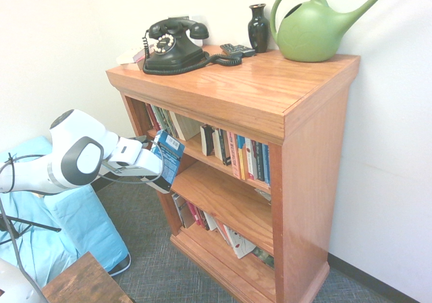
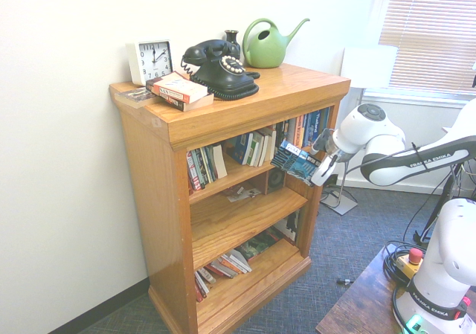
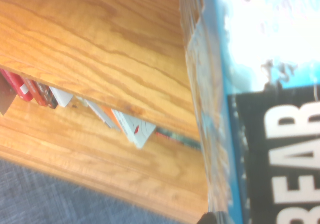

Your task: Put the book on the shelf

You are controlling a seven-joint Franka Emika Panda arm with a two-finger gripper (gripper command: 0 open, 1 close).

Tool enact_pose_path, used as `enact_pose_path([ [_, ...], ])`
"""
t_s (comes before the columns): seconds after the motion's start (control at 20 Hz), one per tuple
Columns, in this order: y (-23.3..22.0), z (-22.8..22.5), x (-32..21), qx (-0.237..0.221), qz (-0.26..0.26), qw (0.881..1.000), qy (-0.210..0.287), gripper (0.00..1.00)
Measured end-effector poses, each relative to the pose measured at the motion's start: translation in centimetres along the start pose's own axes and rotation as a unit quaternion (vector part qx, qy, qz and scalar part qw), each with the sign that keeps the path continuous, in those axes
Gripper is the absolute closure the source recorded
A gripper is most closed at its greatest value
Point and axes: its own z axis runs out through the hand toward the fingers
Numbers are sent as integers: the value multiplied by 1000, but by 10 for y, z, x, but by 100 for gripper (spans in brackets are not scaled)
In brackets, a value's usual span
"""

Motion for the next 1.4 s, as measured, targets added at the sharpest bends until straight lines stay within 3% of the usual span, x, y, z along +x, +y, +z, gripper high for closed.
enact_pose_path([
  [0.2, -13, 12, -7, 18, -3, 1000, 18, 100],
  [0.55, -53, 17, -25, 52, 36, 997, 46, 100],
  [1.05, -85, 23, 22, 77, 101, 991, 47, 100],
  [1.4, -100, 29, 27, 102, 74, 990, 61, 100],
])
